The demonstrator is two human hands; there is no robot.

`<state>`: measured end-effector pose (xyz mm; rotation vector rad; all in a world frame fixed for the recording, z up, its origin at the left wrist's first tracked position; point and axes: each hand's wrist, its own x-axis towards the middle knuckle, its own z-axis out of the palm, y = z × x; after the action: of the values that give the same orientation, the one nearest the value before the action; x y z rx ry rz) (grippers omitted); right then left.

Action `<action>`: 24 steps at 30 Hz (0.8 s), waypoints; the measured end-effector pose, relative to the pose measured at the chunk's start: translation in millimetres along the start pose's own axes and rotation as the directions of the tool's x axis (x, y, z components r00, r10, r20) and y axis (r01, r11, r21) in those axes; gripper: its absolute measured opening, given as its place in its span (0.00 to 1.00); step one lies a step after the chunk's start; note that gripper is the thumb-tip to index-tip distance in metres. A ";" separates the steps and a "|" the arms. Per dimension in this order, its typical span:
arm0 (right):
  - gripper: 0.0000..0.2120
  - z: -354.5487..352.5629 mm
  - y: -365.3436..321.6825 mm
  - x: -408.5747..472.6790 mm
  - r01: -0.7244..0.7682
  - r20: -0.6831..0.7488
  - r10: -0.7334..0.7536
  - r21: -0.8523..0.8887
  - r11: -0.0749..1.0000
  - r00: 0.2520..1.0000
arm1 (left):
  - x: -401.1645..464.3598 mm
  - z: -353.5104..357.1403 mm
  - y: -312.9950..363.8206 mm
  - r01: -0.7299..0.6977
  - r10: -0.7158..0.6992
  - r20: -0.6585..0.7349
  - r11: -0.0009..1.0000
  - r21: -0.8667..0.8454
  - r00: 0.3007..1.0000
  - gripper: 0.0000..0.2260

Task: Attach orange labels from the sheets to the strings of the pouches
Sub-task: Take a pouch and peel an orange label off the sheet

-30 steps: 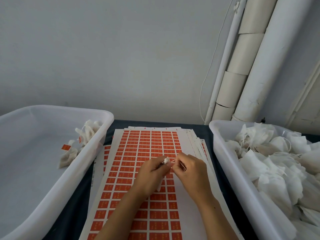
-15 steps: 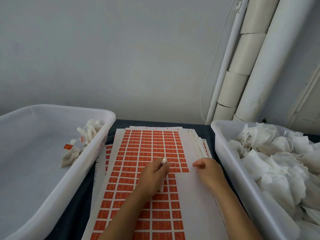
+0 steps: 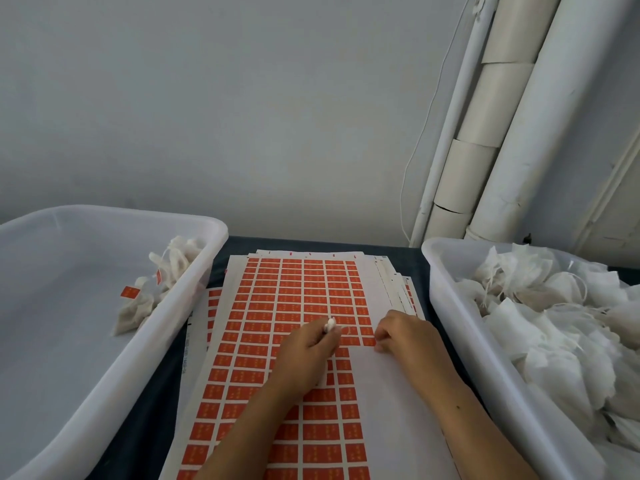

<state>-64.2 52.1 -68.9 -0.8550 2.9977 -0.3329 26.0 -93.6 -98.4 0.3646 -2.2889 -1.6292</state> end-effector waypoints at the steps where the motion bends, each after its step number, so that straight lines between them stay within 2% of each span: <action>1: 0.11 3.3 2.0 -2.5 0.025 -0.038 -0.025 0.001 1.000 0.999 | -0.2 0.1 0.4 -0.002 0.002 0.000 1.000 0.008 1.000 0.16; 6: 0.12 11.1 4.9 -8.8 0.087 -0.151 -0.090 -0.027 0.996 0.984 | 0.2 1.0 -0.8 -0.002 0.002 -0.003 0.999 0.046 1.000 0.15; 16: 0.17 16.4 5.1 -14.8 0.160 -0.162 -0.174 -0.099 0.982 0.971 | 2.0 1.7 -3.8 0.012 -0.012 0.002 0.999 0.048 1.000 0.15; 24: 0.17 13.1 6.7 -20.2 0.189 -0.172 -0.194 -0.047 0.981 0.966 | 0.3 -0.2 -0.9 0.008 -0.008 0.003 0.999 0.044 1.000 0.15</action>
<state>-49.6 65.6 -84.1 -1.1836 3.0918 -0.3851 25.8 -94.2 -99.1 0.3820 -2.3314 -1.5863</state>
